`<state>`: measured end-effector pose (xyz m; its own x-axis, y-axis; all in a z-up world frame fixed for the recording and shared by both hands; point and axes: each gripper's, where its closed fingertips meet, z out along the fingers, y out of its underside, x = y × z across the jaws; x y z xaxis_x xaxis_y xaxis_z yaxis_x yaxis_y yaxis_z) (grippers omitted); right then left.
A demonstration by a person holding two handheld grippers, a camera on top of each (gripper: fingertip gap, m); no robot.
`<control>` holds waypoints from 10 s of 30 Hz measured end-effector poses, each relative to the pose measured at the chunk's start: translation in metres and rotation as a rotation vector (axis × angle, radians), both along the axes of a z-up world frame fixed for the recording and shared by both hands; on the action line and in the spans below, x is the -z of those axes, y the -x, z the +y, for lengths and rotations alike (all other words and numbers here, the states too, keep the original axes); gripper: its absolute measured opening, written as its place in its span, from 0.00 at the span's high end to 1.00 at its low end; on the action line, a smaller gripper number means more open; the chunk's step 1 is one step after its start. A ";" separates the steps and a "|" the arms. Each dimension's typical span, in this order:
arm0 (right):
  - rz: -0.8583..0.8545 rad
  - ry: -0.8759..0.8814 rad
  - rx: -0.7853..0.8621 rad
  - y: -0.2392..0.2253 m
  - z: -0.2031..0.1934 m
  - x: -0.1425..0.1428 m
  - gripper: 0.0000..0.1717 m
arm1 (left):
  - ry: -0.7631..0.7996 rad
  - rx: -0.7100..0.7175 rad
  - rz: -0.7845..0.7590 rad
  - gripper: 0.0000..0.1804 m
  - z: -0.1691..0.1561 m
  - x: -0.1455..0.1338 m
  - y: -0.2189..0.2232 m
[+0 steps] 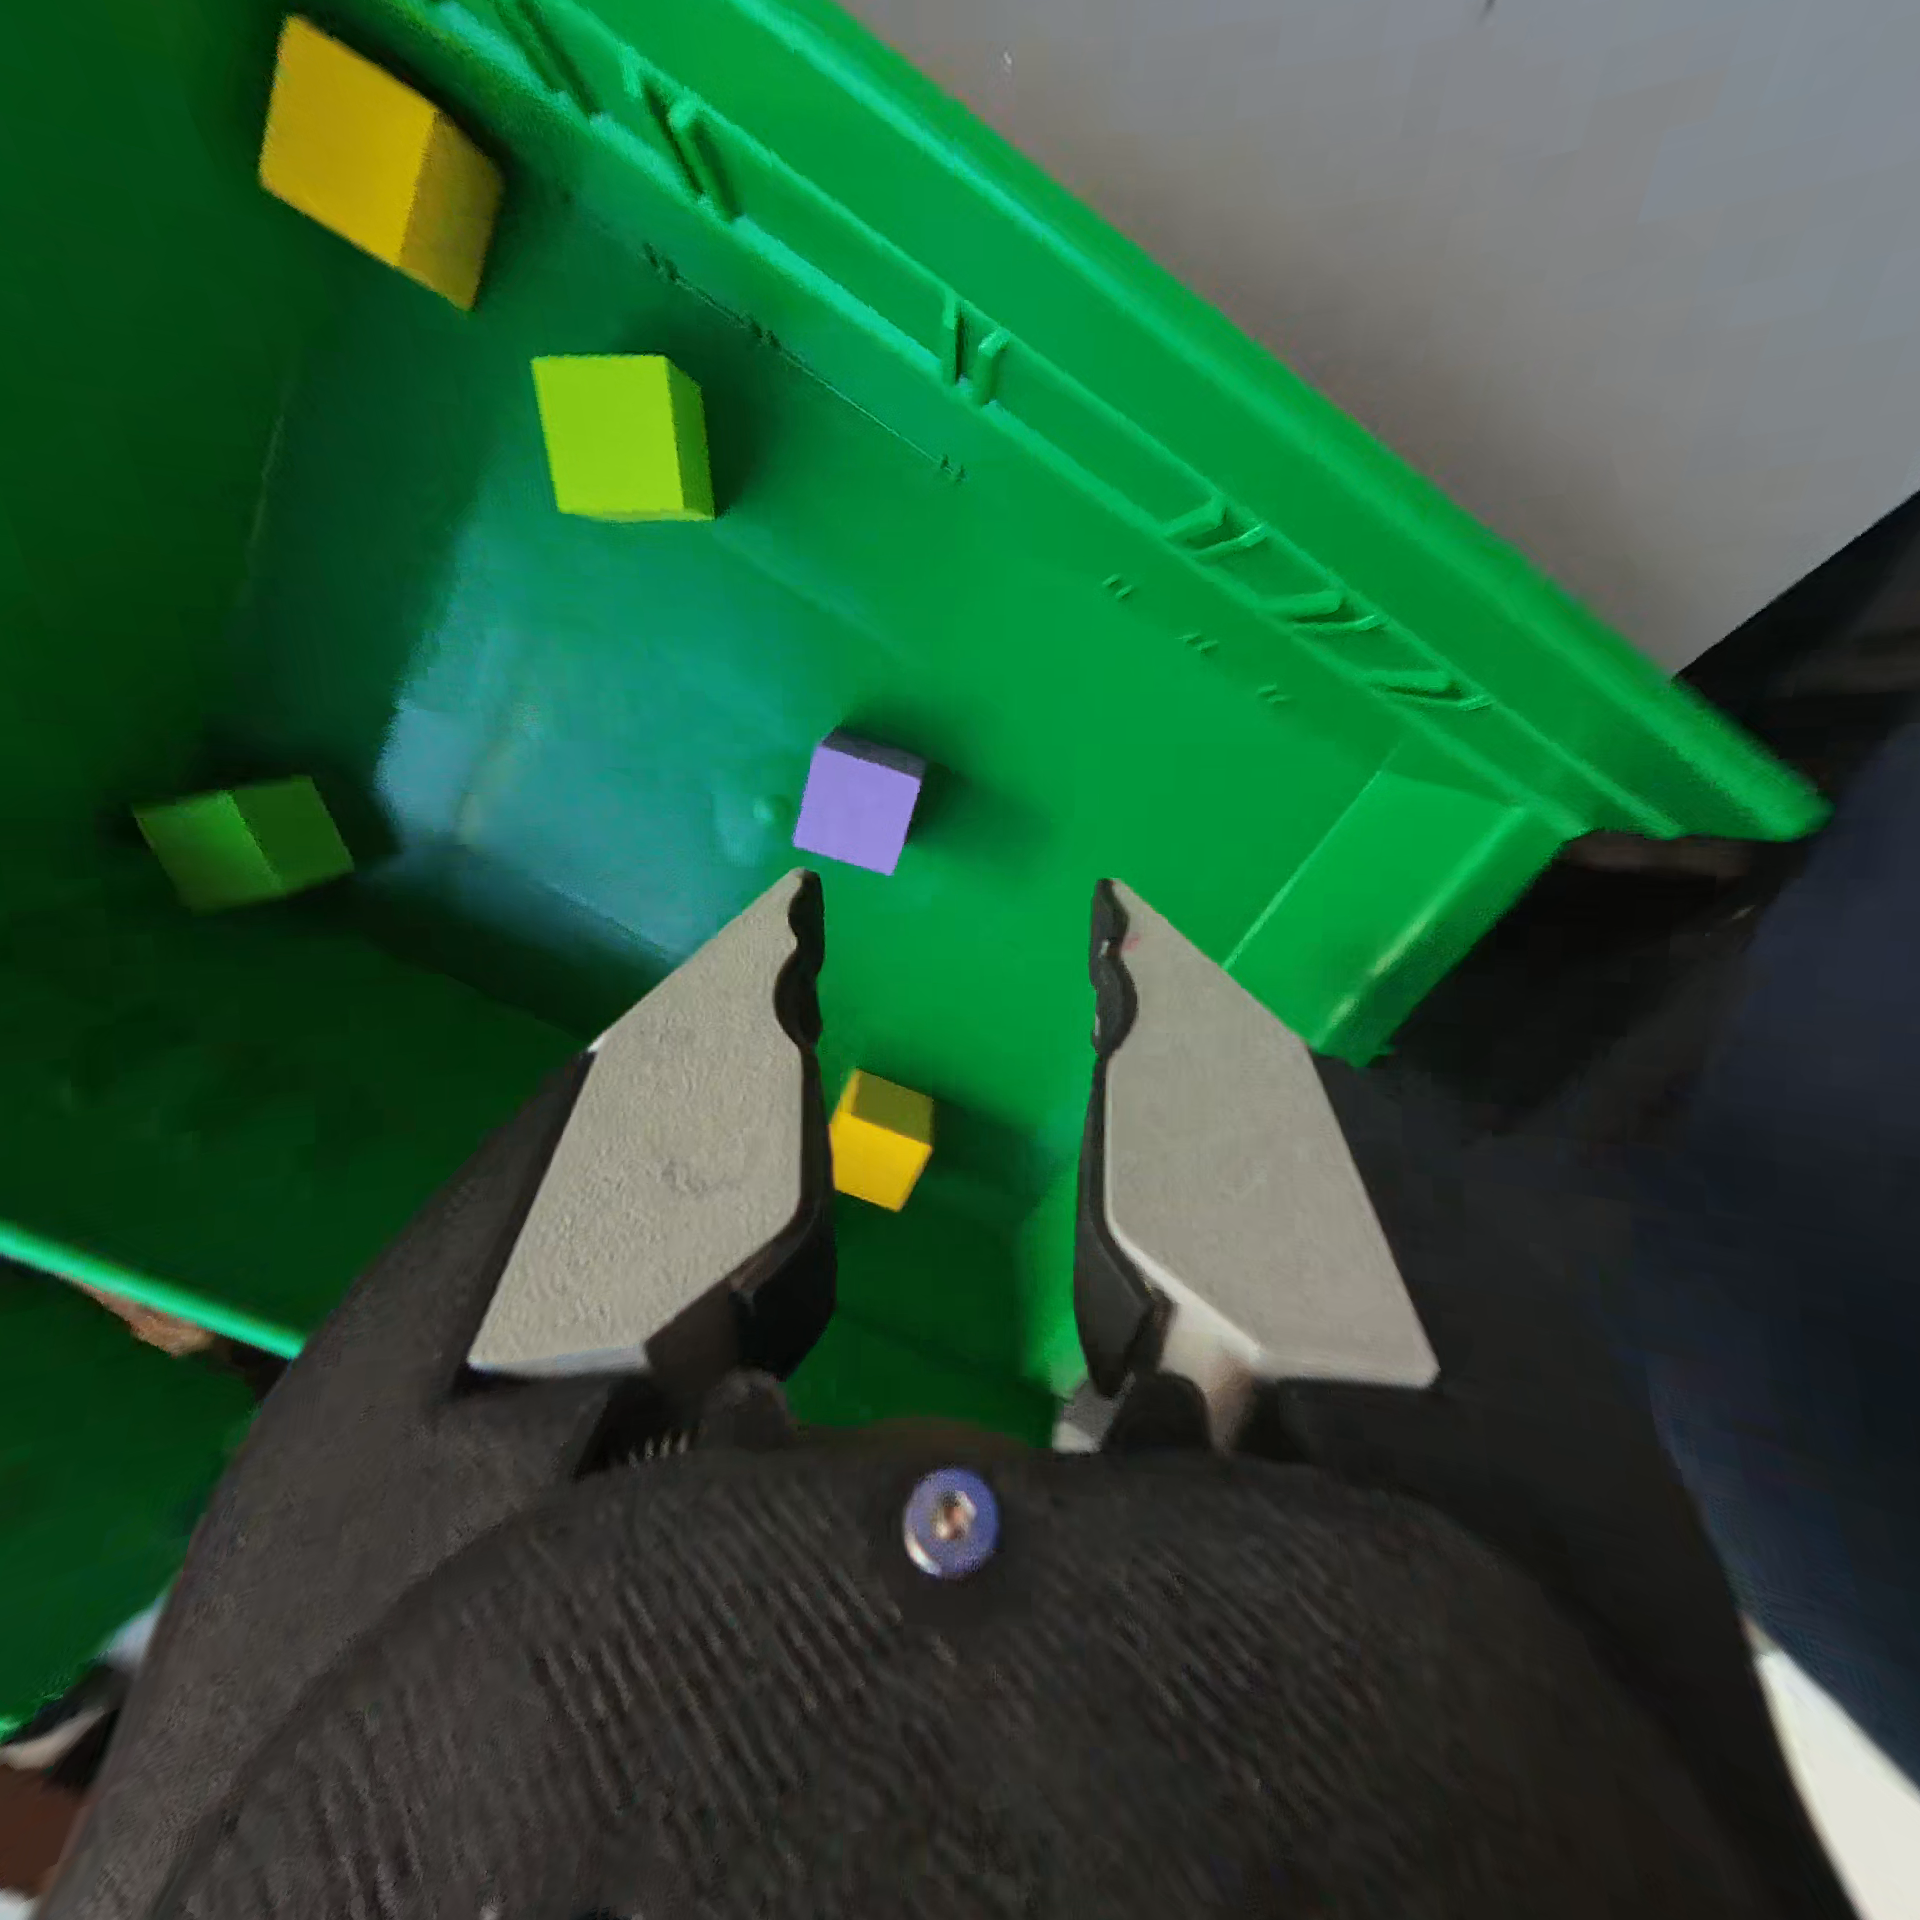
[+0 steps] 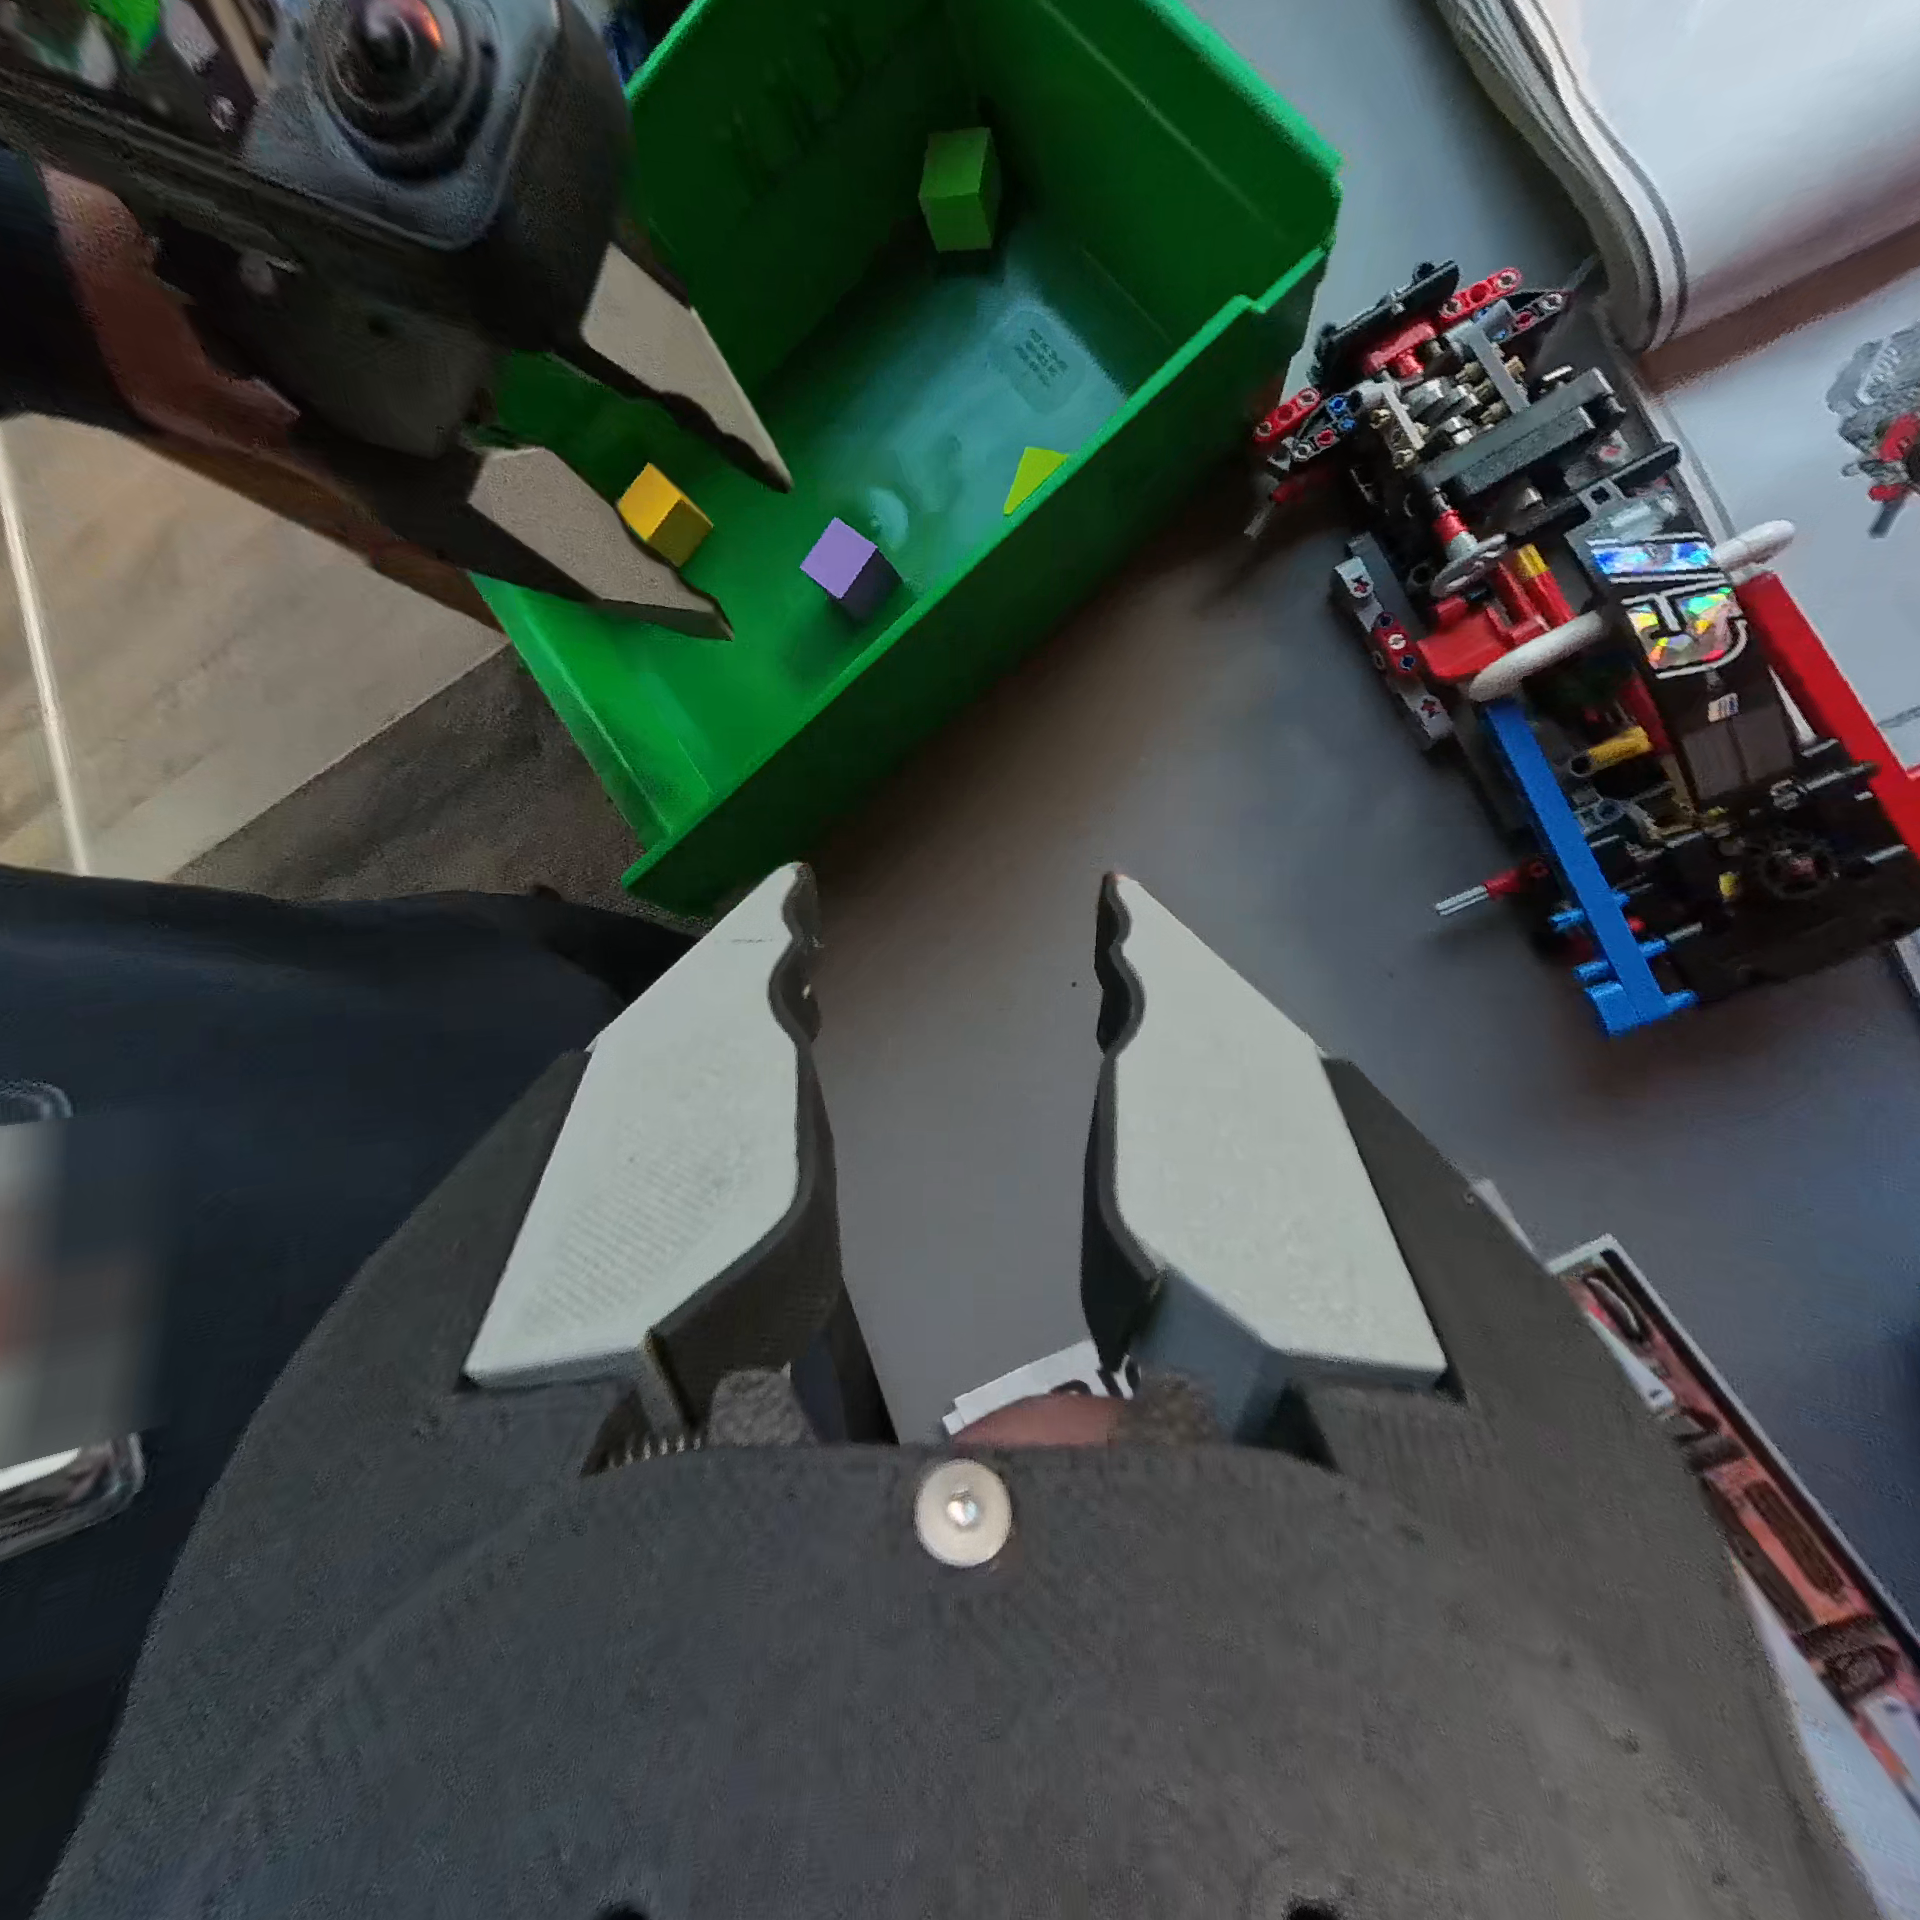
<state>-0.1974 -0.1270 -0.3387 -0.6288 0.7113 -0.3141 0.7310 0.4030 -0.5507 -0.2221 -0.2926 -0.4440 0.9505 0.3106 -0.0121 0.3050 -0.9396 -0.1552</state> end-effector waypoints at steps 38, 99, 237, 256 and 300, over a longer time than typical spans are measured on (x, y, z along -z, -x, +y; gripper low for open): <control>-0.324 1.288 -0.005 -0.093 -0.012 -0.179 0.85 | -1.156 0.531 0.157 0.86 0.170 -0.283 -0.113; -0.065 -0.113 0.827 -0.116 0.253 0.082 0.76 | -0.513 -0.296 -0.118 0.79 0.049 -0.062 -0.046; -0.143 -0.292 0.667 -0.132 0.216 0.100 0.80 | -0.239 -0.189 0.142 0.68 -0.003 -0.040 0.051; -0.087 -0.249 0.749 -0.167 0.206 0.054 0.82 | 0.337 0.026 0.153 0.70 -0.072 0.043 0.151; 0.054 0.090 0.357 -0.085 0.043 -0.019 0.80 | -0.829 -0.399 -0.422 0.92 0.073 -0.101 0.026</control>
<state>-0.1120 -0.0841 -0.3198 -0.3635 0.8599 -0.3584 0.7858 0.0764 -0.6138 -0.2481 -0.2197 -0.3425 0.6522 0.3645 0.6647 0.7541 -0.4020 -0.5194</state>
